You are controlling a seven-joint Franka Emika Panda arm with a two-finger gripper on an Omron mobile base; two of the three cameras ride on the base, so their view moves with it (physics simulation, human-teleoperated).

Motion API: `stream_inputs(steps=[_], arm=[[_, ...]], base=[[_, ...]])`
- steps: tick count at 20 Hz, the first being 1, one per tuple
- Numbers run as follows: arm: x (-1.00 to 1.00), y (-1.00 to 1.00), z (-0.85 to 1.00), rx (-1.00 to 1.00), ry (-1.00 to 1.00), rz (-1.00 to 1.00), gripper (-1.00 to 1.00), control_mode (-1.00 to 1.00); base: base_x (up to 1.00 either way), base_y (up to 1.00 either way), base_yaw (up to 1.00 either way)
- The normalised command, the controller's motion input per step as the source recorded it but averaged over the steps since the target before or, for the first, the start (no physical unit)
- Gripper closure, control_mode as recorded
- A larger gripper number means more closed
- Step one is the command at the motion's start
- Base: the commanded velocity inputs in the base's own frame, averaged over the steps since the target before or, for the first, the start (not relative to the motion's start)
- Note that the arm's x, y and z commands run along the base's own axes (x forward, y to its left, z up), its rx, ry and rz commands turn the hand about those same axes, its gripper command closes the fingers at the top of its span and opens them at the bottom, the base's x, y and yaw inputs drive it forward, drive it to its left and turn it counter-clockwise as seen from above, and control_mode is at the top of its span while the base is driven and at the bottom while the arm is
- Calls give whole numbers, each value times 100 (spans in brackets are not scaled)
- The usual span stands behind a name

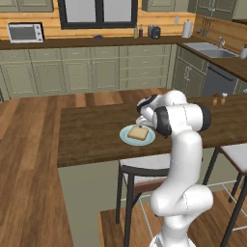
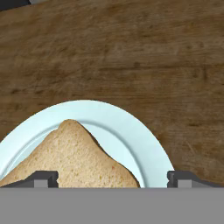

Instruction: Start the toaster. Once the lever pops up, take the bread to the plate on the dining counter.

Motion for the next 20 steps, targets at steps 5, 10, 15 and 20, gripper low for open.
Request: stream_inputs(steps=[5,10,15,20], arm=[[-4,-2,17,-16,9,-17,-100,-100],[-69,-15,79,-7,1,-14,-100,-100],[-100,-12,100,0,0,-6,-100,-100],[-100,-5,100,0,0,-5,-100,-100]], base=[[0,0,0],[0,0,0],[0,0,0],[0,0,0]])
